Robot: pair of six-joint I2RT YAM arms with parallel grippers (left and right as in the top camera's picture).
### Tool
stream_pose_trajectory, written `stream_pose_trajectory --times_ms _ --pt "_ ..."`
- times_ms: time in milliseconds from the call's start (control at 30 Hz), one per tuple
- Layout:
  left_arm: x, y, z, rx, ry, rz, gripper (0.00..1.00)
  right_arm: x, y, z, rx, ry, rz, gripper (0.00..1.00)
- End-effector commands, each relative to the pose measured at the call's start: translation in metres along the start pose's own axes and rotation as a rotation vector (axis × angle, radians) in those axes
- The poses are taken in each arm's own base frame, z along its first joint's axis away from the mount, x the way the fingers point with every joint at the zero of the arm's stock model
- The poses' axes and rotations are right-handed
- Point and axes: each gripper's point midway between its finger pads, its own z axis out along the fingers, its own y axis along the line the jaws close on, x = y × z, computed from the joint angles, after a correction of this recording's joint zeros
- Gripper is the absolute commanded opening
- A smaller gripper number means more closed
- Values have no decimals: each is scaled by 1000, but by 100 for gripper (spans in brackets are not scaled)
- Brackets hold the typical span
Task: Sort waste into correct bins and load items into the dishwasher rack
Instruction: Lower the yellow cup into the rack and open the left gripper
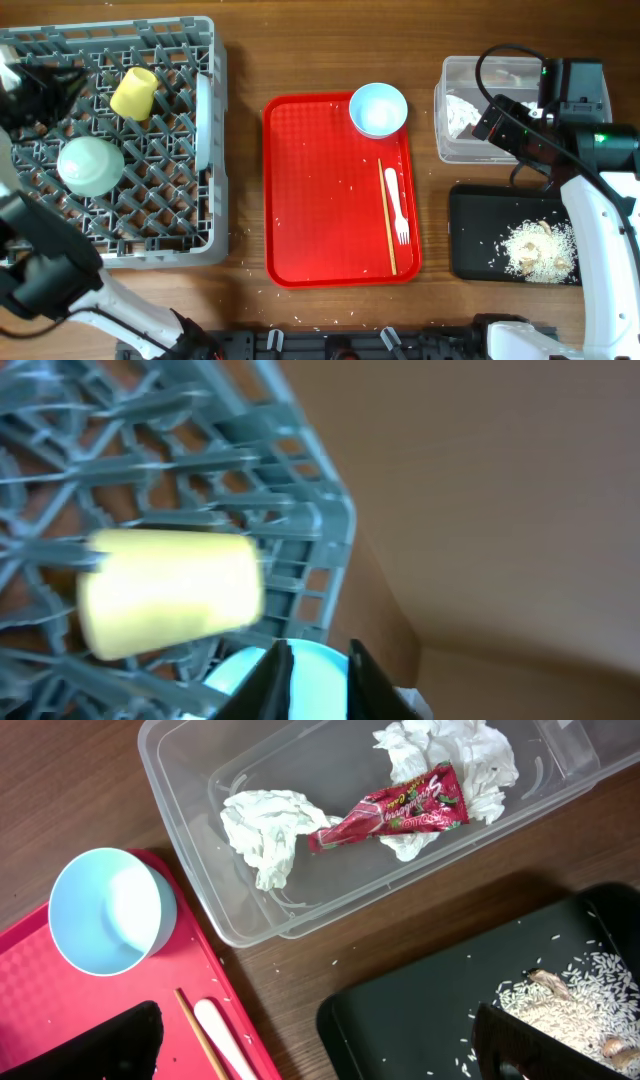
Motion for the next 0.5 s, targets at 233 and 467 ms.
stream_pose_trajectory --times_ms 233,467 --pt "18 -16 68 -722 -242 537 4 -5 0 -6 -7 -24 -7 100" --pt "22 -17 93 -737 -205 693 4 -5 0 -6 -7 -24 -7 100"
